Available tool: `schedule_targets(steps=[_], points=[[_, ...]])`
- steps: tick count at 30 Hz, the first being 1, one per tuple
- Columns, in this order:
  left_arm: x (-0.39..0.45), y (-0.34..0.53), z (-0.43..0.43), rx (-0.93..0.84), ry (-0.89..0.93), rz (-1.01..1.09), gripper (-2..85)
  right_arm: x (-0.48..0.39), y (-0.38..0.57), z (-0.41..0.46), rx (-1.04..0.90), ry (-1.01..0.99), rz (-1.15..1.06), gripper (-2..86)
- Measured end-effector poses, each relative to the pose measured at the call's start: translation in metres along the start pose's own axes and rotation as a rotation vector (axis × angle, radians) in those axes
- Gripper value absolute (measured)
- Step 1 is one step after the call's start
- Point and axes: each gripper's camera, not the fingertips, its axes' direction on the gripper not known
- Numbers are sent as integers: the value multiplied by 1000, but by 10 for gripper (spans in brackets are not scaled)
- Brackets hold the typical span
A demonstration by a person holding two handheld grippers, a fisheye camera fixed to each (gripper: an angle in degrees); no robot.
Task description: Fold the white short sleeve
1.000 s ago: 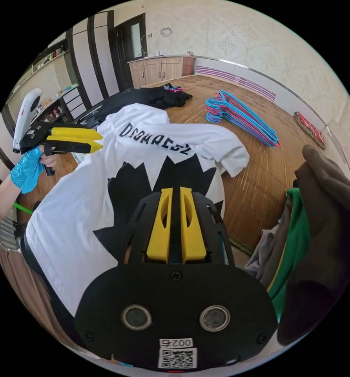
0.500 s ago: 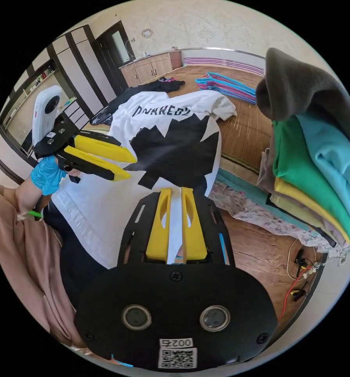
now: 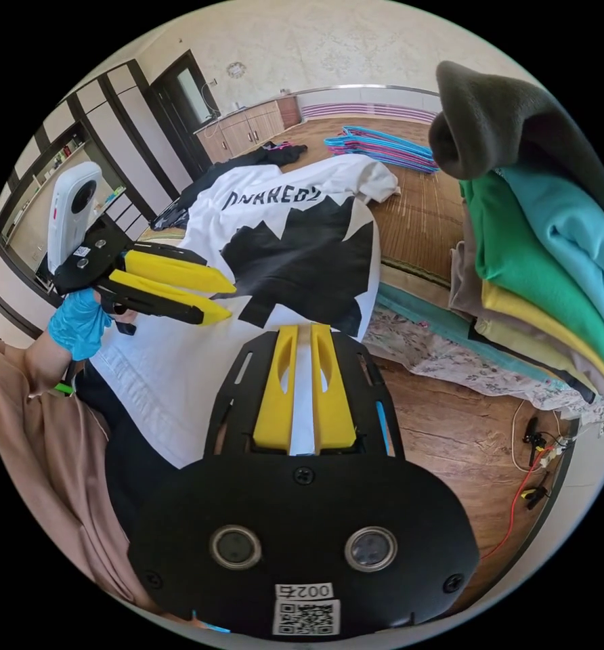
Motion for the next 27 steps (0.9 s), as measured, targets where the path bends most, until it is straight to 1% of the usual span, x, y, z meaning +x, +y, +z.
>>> schedule_targets(steps=[6, 15, 20, 27], points=[[-4, 0, -6, -6, -36, -28, 41, -4, 3, -1, 7, 23, -7, 37], [-37, 0, -44, 45, -172, -137, 40, -15, -19, -12, 88, 41, -50, 42], [-57, -2, -68, 112, -241, -201, 40, -24, -58, -11, 132, 60, -105, 59], [-87, -5, -75, 149, -281, -281, 40, -38, -117, 11, 185, 44, -142, 83]])
